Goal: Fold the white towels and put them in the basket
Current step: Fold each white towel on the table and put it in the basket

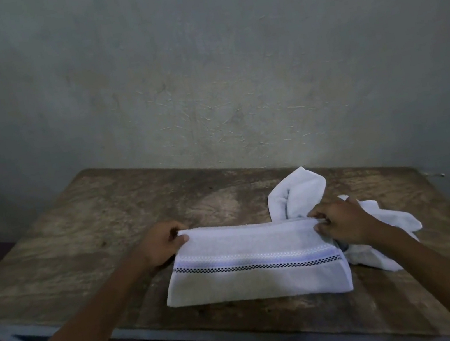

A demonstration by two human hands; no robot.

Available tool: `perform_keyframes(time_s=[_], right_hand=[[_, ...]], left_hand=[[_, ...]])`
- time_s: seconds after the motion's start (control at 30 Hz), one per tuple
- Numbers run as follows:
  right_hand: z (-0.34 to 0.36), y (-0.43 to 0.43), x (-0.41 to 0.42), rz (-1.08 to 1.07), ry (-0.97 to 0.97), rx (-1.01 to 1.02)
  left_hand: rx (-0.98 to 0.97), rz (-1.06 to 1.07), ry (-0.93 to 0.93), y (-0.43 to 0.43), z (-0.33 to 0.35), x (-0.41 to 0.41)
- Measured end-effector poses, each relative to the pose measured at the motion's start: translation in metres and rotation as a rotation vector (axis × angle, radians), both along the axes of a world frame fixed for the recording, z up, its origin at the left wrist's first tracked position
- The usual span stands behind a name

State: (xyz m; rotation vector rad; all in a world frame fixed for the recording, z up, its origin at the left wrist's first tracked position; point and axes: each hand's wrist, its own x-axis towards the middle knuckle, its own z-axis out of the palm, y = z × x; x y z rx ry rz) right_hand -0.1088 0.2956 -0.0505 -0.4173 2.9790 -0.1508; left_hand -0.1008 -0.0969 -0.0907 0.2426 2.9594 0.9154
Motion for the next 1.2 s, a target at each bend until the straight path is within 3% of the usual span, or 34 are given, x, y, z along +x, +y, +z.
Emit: perform_keyframes(time_s=[0.13,0.2,0.37,0.6,0.67,0.8,0.87,1.2], right_hand=[[0.007,0.001,0.003,0.02,-0.023,-0.046],[0.016,0.002,0.009,0.012,-0.02,-0.106],[0.063,0.011,0.029,0.001,-0.02,-0.285],[0.176,0.021,0.046,0.008,0.179,-0.407],[0.205,0.024,0.052,0.038,0.147,-0.413],[0.243,0.027,0.059,0.015,0.366,-0.541],[0.251,0.022,0.064,0.051,0.285,-0.511],[0.251,0.023,0.071,0.004,0.323,-0.489]], left_hand=[[-0.323,-0.119,-0.034,0.001,0.013,-0.004],[-0.36,-0.144,-0.046,0.005,0.023,0.001],[-0.251,-0.14,0.048,0.002,0.068,0.01],[-0.016,-0.068,0.421,-0.003,0.191,0.032],[0.023,-0.081,0.432,-0.006,0.219,0.039],[0.202,-0.078,0.425,-0.006,0.257,0.046],[0.252,-0.061,0.439,-0.007,0.267,0.046],[0.062,0.039,0.591,-0.004,0.271,0.047]])
